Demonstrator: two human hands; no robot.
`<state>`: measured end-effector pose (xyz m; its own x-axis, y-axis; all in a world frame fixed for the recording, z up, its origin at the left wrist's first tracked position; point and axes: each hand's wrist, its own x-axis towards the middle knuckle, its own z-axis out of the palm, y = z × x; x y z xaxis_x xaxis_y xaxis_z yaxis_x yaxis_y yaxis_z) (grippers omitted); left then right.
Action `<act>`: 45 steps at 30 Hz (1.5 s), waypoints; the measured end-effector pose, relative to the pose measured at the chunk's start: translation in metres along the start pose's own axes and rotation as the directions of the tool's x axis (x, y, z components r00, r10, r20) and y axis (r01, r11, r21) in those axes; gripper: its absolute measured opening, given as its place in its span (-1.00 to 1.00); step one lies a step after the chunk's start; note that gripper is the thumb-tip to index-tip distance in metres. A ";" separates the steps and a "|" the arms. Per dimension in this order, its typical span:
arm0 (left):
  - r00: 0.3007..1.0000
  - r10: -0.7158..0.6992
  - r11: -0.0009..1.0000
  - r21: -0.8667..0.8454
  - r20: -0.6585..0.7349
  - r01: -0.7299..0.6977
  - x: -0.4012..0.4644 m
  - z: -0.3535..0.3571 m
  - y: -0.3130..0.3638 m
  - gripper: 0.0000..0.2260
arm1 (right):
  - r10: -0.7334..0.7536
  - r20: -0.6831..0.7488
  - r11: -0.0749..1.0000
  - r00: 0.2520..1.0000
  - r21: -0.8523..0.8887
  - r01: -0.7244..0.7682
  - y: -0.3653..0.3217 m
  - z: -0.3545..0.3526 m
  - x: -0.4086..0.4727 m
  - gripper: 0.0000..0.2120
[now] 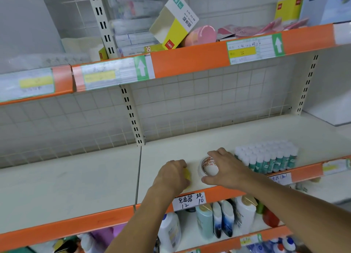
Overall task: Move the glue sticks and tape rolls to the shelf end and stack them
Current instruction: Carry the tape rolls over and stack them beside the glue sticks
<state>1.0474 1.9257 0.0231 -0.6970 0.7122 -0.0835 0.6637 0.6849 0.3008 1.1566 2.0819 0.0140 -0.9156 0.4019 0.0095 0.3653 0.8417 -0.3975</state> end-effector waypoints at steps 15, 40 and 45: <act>0.999 -0.041 0.994 -0.096 0.014 0.042 0.000 0.001 0.000 -0.54 | 0.011 0.001 0.999 1.000 -0.040 -0.011 -0.002 0.000 0.004 -0.24; 0.991 -0.096 0.987 -0.141 -0.096 0.082 0.006 0.018 0.010 -0.64 | 0.006 0.059 0.999 0.998 -0.033 -0.004 -0.004 0.001 0.012 -0.22; 0.989 -0.126 0.982 -0.154 -0.083 0.113 0.010 0.021 0.010 -0.58 | 0.014 0.093 0.999 0.996 -0.037 -0.011 -0.003 0.004 0.014 -0.10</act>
<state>1.0529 1.9425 0.0049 -0.7954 0.6047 -0.0420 0.5313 0.7288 0.4319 1.1426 2.0839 0.0119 -0.9220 0.3785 -0.0811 0.3809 0.8501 -0.3636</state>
